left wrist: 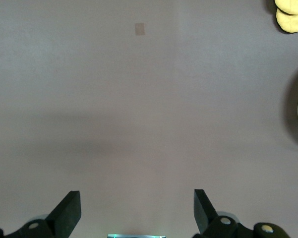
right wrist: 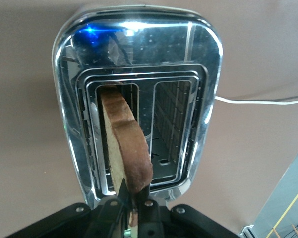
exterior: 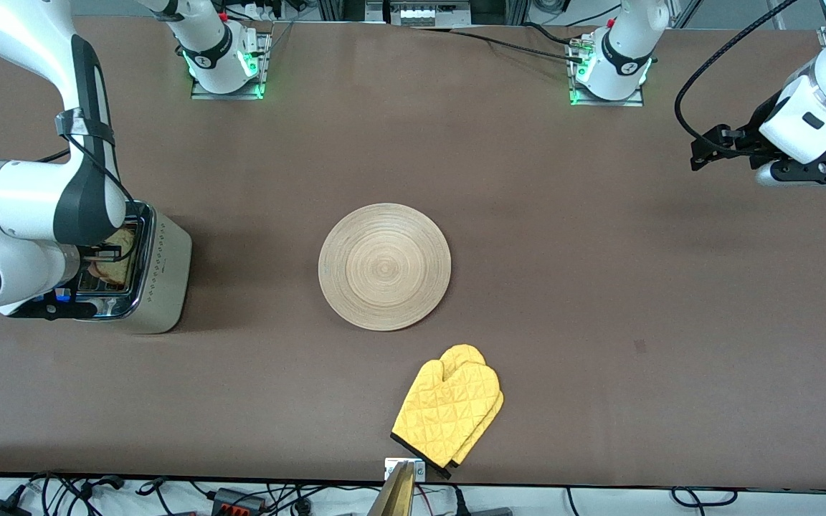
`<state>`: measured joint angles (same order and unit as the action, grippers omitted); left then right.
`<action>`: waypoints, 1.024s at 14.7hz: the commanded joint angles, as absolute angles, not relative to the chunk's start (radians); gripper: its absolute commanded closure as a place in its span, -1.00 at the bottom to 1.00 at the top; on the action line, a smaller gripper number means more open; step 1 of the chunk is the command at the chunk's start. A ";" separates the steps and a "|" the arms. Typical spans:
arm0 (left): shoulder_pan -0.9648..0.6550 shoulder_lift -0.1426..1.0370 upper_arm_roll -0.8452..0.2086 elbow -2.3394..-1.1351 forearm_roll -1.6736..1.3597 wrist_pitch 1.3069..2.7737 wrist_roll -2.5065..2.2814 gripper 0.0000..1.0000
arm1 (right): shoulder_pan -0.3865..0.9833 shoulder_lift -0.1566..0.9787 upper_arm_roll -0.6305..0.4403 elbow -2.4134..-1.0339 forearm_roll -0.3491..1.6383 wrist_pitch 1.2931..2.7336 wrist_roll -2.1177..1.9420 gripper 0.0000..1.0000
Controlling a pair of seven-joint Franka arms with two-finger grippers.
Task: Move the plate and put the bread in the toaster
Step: 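Lower the bread into the toaster slot and open the right gripper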
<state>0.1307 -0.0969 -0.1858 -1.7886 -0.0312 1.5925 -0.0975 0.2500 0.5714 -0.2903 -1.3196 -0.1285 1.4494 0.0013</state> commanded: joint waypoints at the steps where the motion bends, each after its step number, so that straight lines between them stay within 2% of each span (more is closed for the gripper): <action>1: 0.140 -0.084 -0.189 -1.761 -0.044 1.571 -0.083 -1.00 | 0.238 0.563 -0.287 -1.331 -0.106 1.459 0.006 0.10; 2: 0.140 -0.084 -0.187 -1.759 -0.044 1.571 -0.083 -1.00 | 0.236 0.563 -0.288 -1.331 -0.098 1.460 0.018 -0.99; 7: 0.140 -0.084 -0.184 -1.761 -0.044 1.571 -0.083 -1.00 | 0.238 0.516 -0.298 -1.313 -0.058 1.459 0.021 -1.00; 13: 0.140 -0.084 -0.184 -1.761 -0.044 1.571 -0.083 -1.00 | 0.224 0.477 -0.305 -1.178 -0.002 1.450 0.003 -1.00; 15: 0.140 -0.084 -0.184 -1.759 -0.044 1.571 -0.083 -1.00 | 0.204 0.448 -0.304 -1.170 0.002 1.460 0.003 -1.00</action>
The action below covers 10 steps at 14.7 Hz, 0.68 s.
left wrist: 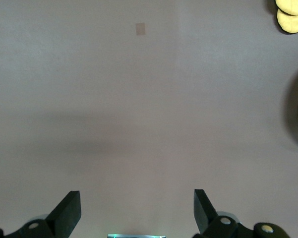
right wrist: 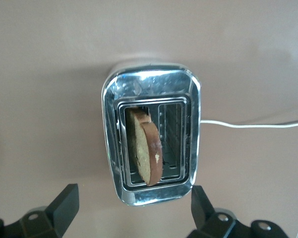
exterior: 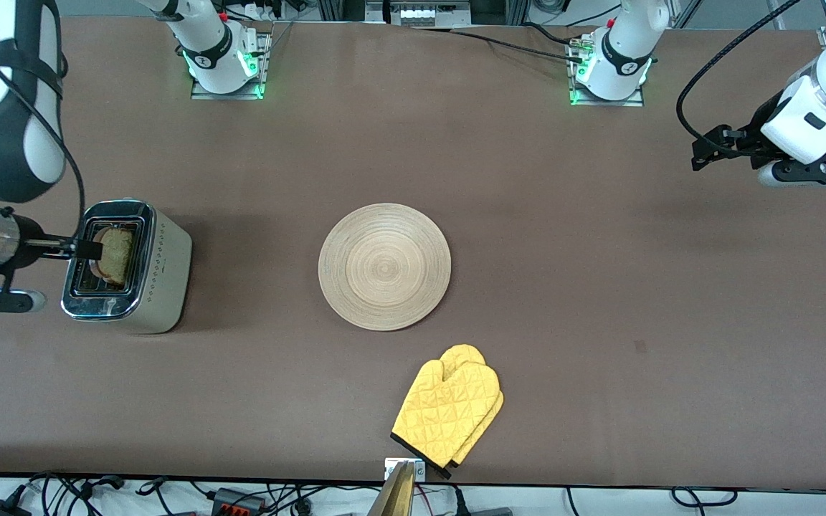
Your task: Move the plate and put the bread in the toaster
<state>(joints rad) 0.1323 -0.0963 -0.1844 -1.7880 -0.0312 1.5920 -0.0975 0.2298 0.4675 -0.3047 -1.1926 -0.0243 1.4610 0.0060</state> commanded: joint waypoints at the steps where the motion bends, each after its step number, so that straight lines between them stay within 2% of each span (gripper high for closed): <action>1: 0.140 -0.084 -0.184 -1.761 -0.044 1.571 -0.083 -1.00 | 0.199 0.436 -0.302 -1.170 0.023 1.459 0.003 -1.00; 10: 0.140 -0.083 -0.183 -1.756 -0.043 1.572 -0.083 -1.00 | 0.201 0.411 -0.287 -1.172 0.074 1.525 0.018 -1.00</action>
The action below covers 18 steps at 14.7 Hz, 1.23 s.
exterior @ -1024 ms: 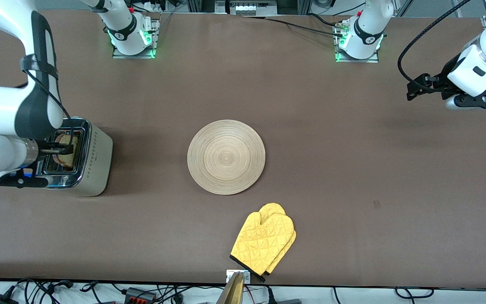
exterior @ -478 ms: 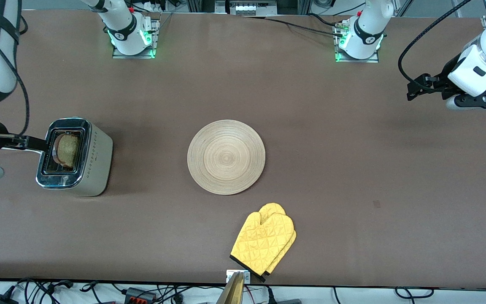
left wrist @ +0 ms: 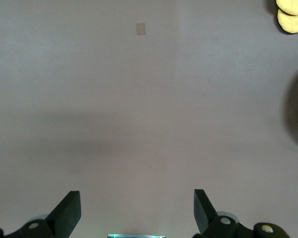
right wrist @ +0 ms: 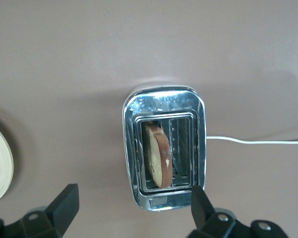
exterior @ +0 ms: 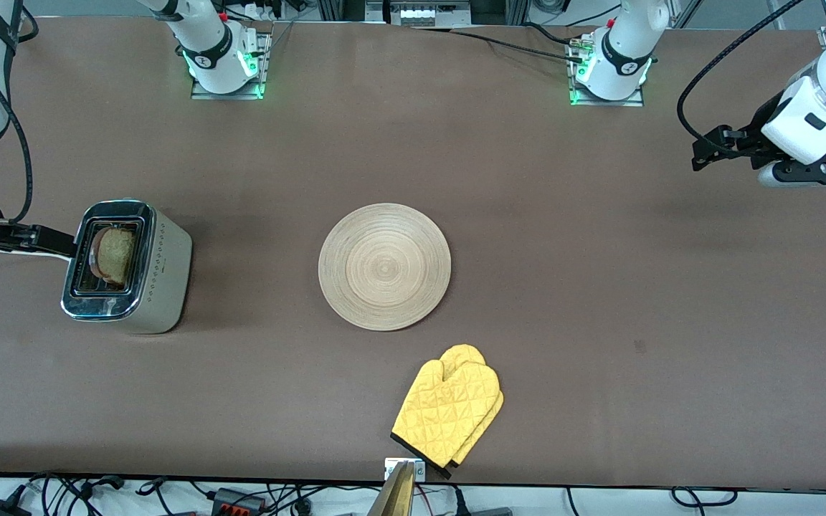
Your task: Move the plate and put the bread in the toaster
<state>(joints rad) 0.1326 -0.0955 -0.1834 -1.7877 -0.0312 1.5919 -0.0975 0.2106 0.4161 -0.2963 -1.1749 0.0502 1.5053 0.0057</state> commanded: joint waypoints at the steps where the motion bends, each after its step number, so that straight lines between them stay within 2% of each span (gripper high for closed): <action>1: 0.140 -0.078 -0.183 -1.746 -0.044 1.571 -0.081 -1.00 | 0.189 0.402 -0.287 -1.175 0.110 1.546 0.018 -1.00; 3: 0.140 -0.069 -0.183 -1.741 -0.044 1.569 -0.083 -1.00 | 0.138 0.394 -0.267 -1.183 0.143 1.555 0.018 -1.00; 7: 0.140 -0.066 -0.181 -1.740 -0.043 1.569 -0.081 -1.00 | -0.035 0.278 -0.056 -1.343 0.071 1.658 0.017 -1.00; 12: 0.138 -0.066 -0.181 -1.738 -0.040 1.569 -0.081 -1.00 | -0.032 0.235 -0.052 -1.380 0.038 1.614 0.012 -1.00; 18: 0.140 -0.066 -0.181 -1.738 -0.035 1.569 -0.081 -1.00 | -0.031 0.074 -0.046 -1.595 -0.025 1.631 0.014 -1.00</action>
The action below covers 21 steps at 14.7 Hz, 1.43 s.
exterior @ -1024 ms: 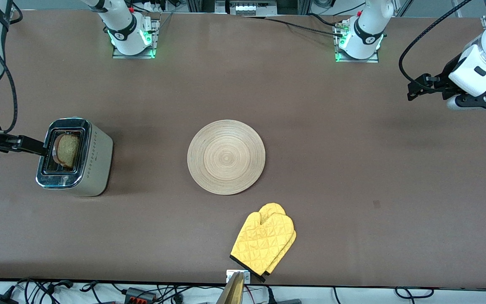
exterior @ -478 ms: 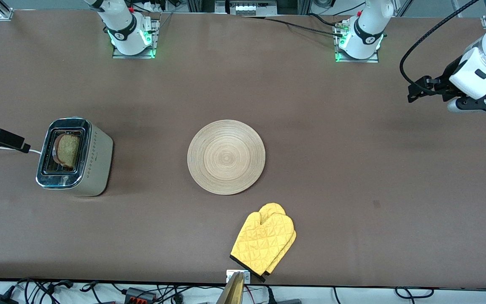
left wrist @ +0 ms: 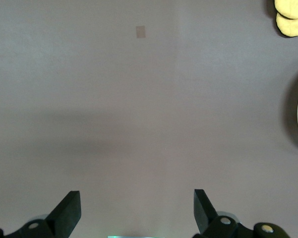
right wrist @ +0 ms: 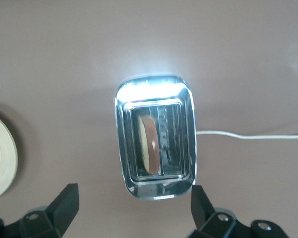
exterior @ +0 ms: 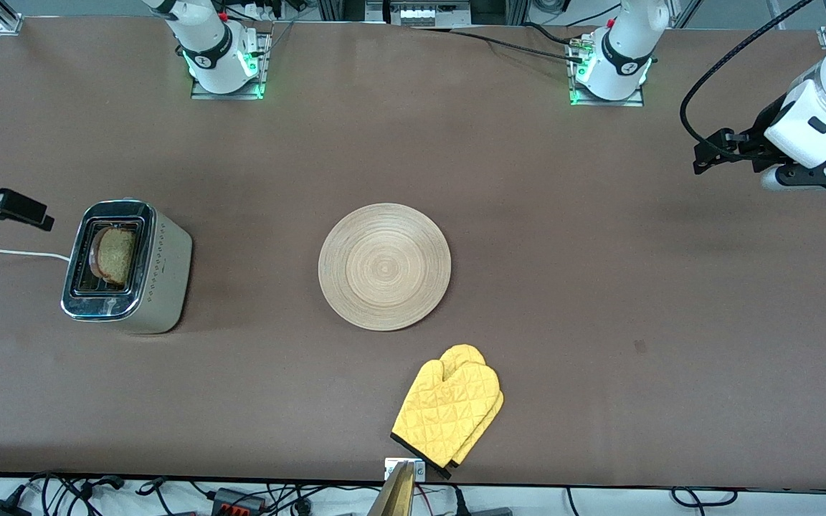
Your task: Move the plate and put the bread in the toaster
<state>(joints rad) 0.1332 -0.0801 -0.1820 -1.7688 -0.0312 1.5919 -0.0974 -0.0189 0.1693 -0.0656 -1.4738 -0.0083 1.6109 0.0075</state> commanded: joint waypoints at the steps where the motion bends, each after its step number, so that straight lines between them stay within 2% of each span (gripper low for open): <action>1: 0.140 -0.067 -0.181 -1.738 -0.035 1.569 -0.084 -1.00 | -0.031 0.054 -0.046 -1.617 -0.022 1.635 0.015 -1.00; 5: 0.140 -0.071 -0.179 -1.738 -0.028 1.588 -0.084 -1.00 | -0.034 -0.006 -0.048 -1.719 -0.012 1.701 0.017 -1.00; 21: 0.140 -0.072 -0.181 -1.738 -0.028 1.591 -0.083 -1.00 | -0.031 -0.018 -0.038 -1.707 -0.017 1.651 0.003 -1.00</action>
<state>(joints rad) 0.1337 -0.0801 -0.1819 -1.7592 -0.0312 1.5993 -0.0974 -0.0189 0.0104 -0.0541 -1.6861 -0.0095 1.6587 0.0064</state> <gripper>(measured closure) 0.000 0.000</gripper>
